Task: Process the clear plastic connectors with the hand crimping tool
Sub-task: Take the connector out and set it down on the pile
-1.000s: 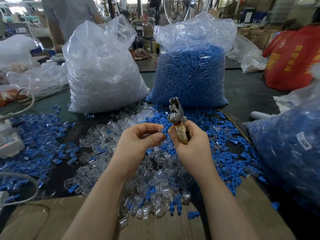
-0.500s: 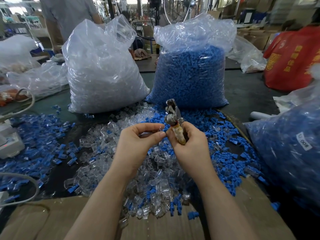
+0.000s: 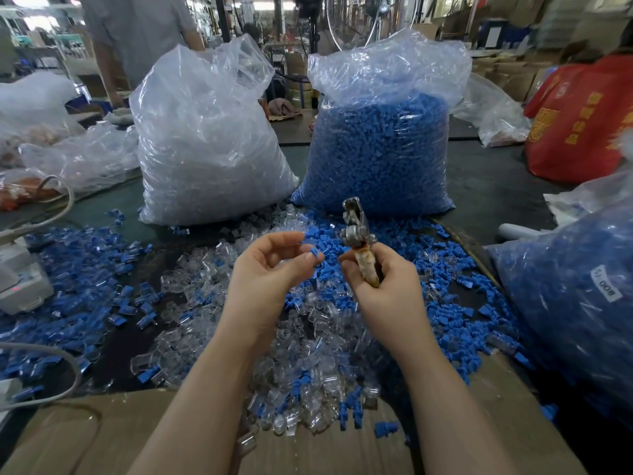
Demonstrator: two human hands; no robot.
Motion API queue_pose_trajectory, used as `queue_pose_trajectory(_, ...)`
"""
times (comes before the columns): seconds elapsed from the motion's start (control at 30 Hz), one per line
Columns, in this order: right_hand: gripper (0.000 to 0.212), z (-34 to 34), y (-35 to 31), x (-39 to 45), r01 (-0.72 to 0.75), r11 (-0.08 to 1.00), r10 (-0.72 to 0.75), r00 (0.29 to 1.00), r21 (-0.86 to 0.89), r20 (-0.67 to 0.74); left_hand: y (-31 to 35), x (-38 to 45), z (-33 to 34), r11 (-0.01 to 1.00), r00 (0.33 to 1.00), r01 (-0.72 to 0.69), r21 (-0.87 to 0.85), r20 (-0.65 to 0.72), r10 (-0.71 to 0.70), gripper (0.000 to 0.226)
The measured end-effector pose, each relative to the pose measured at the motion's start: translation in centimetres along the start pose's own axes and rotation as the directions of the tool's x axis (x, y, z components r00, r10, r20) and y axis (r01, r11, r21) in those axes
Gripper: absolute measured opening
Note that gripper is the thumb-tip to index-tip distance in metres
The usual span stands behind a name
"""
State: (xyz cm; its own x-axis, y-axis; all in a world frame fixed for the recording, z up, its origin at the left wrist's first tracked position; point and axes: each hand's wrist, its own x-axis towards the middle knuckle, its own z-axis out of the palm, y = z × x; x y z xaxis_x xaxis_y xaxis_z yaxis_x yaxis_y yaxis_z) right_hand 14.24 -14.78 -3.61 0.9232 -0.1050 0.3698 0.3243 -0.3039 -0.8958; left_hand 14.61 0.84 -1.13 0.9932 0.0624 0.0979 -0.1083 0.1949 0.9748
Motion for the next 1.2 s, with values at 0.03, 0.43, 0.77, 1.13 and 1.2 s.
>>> queue_pose_trajectory(0.03,0.013,-0.1,0.0,0.0,-0.003,1.0,0.003,1.0,0.0,0.0,0.0,0.0,-0.1,1.0,1.0,-0.002,-0.018,0.0,0.002,0.036)
queue_pose_trajectory(0.43,0.009,-0.7,0.5,0.1,-0.019,0.977,0.071,0.968,-0.212,0.24,0.0,0.5,-1.0,0.988,0.99,-0.139,0.07,0.026,0.137,0.031)
queue_pose_trajectory(0.77,0.013,-0.6,0.3,0.1,0.017,0.959,0.067,0.957,-0.284,0.282,0.3,0.6,-1.1,0.964,0.973,-0.229,0.131,0.044,0.225,0.032)
queue_pose_trajectory(1.13,0.006,-0.4,0.5,-0.2,0.055,0.923,0.049,0.965,-0.38,0.259,0.3,0.6,-1.2,0.96,0.972,-0.234,0.152,0.07,0.226,0.03)
queue_pose_trajectory(1.2,0.006,-0.3,0.4,-0.2,0.049,0.919,0.051,0.969,-0.39,0.242,0.3,0.6,-1.1,0.963,0.974,-0.223,0.15,0.07,0.214,0.03)
